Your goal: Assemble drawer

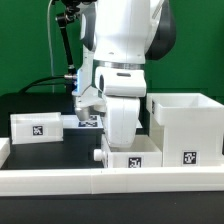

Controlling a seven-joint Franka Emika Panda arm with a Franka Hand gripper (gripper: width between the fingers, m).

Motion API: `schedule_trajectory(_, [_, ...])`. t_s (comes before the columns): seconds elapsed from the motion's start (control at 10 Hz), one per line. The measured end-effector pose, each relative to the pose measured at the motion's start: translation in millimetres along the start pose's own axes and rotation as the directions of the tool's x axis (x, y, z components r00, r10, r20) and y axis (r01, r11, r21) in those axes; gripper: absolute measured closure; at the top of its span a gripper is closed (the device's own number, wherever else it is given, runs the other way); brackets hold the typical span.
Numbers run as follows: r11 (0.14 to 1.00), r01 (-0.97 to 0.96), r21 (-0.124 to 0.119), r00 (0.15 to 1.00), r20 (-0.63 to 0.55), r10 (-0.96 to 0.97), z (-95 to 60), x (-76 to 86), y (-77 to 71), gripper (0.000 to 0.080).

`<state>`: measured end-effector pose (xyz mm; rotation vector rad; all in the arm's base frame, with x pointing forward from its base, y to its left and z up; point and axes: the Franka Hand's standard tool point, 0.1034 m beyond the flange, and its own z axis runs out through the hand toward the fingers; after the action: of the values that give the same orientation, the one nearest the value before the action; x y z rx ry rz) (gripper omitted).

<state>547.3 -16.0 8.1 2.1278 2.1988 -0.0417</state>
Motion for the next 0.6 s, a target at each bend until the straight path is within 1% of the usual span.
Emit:
schedule_trajectory(0.2, [1.0, 0.0, 0.0, 1.0, 0.0, 0.0, 0.0, 0.0, 0.0, 0.0758])
schedule_trajectory(0.3, [1.0, 0.004, 0.003, 1.0, 0.0, -0.004, -1.0, 2.5, -0.3, 0.0758])
schedule_trajectory(0.5, [1.0, 0.006, 0.022, 1.0, 0.004, -0.006, -4.8, 2.9, -0.8, 0.0758])
schedule_trajectory(0.6, [1.0, -0.009, 0.024, 1.0, 0.006, 0.008, -6.4, 3.0, 1.0, 0.0758])
